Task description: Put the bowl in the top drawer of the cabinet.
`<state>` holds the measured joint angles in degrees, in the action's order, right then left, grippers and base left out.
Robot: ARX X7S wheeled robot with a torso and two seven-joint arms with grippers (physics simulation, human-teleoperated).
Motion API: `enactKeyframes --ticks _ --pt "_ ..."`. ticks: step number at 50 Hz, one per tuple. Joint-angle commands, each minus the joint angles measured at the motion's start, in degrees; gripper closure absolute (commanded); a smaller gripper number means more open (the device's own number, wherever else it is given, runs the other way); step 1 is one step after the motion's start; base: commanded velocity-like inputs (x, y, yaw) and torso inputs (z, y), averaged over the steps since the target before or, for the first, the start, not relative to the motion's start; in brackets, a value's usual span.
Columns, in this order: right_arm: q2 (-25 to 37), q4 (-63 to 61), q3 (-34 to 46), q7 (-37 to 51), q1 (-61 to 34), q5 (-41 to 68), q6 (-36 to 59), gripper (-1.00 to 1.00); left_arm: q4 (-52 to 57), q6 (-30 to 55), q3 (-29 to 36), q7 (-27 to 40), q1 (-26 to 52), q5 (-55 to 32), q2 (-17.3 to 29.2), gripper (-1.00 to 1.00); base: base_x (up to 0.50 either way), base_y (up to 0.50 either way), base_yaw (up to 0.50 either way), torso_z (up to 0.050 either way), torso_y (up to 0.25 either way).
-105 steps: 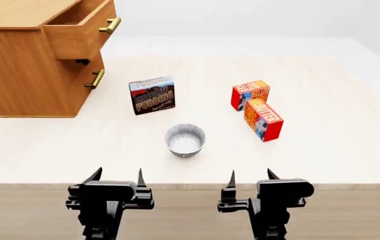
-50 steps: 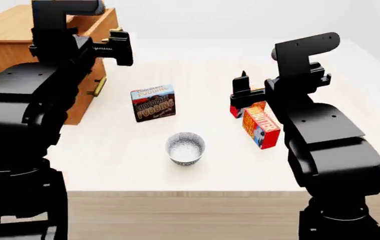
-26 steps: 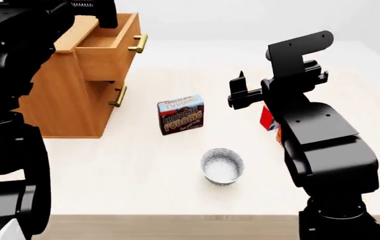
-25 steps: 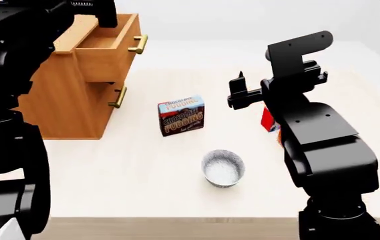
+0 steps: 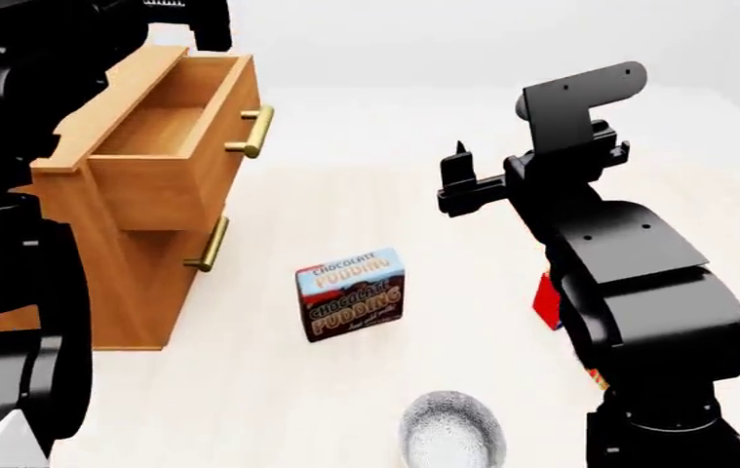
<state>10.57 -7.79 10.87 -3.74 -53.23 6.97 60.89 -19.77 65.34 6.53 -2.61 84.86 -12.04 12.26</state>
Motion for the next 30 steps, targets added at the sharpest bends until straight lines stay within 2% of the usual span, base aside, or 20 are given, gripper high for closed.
enactKeyframes --ticks 1,19,27,30 --pt "0.4 -0.3 -0.1 -0.4 0.2 0.7 -0.3 -1.0 -2.5 0.5 0.4 0.6 0.9 0.1 -0.5 -1.0 0.5 0.0 0.0 0.0 0.0" --pt "0.9 -1.7 0.5 -0.5 0.8 1.5 0.2 -1.0 -11.2 0.5 1.9 0.0 2.4 -0.1 -2.3 -1.0 0.5 0.0 0.0 0.0 0.001" --pt "1.1 -2.1 0.5 0.0 2.4 1.4 -1.8 -1.0 -21.8 -4.1 2.9 -0.9 5.5 0.5 -3.9 -1.0 0.5 0.0 0.0 0.0 0.0" --pt "1.1 -3.2 0.0 0.4 3.7 1.5 -2.2 -1.0 -31.2 -8.6 2.8 -1.0 8.7 1.0 -4.7 -1.0 0.17 0.0 0.0 0.0 0.0"
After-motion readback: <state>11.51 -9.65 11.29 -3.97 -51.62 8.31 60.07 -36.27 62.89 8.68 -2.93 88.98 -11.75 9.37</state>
